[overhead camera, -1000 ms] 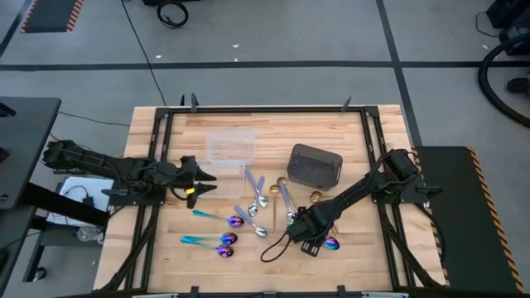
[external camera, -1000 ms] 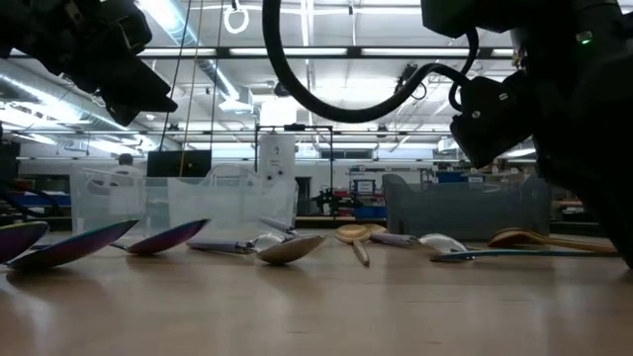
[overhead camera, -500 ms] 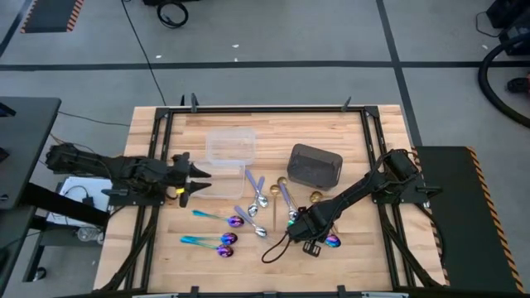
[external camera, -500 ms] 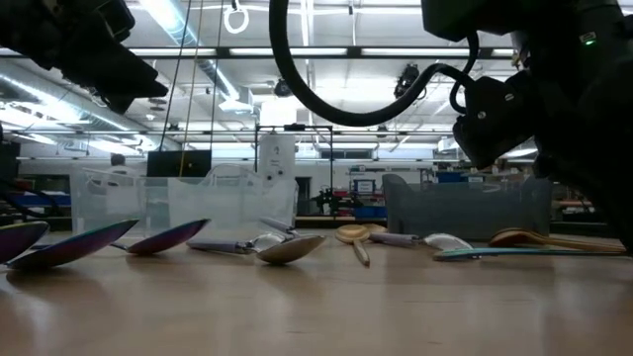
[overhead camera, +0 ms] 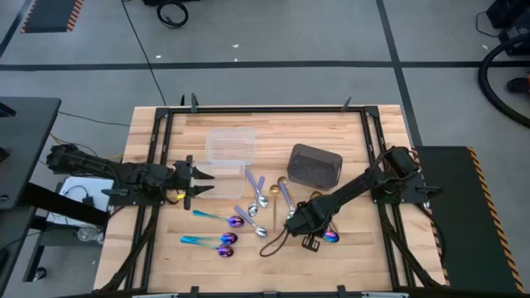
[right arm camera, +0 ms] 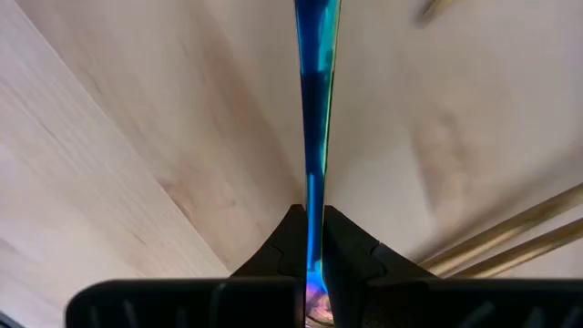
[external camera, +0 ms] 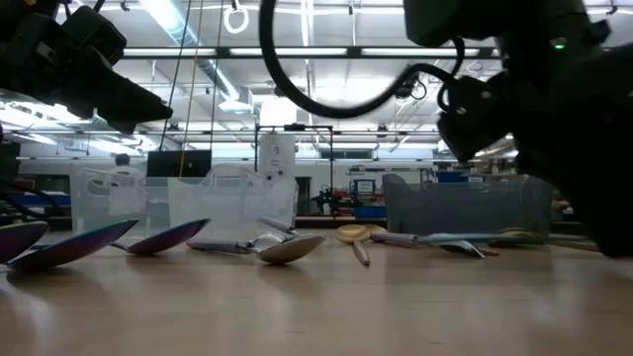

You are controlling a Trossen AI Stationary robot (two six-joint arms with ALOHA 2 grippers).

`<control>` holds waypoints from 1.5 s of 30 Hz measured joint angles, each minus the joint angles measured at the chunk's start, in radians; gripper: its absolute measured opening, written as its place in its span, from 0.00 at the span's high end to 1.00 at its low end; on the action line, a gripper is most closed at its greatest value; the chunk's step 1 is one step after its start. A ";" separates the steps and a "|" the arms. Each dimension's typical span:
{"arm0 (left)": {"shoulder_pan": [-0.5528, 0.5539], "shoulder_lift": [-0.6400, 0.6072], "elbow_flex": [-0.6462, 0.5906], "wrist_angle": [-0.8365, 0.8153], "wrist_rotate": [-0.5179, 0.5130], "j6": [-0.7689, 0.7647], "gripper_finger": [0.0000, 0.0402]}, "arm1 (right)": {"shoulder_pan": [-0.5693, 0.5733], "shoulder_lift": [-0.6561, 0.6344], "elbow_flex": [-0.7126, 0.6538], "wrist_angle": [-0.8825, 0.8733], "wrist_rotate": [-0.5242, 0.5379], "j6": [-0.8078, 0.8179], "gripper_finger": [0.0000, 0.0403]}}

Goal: Sort silverware by color (type)
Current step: Put the purple spoon into the black bin

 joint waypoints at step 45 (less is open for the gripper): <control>0.002 0.002 -0.016 -0.009 -0.082 -0.296 0.60 | -0.280 -0.302 0.187 -0.335 0.181 -0.174 0.94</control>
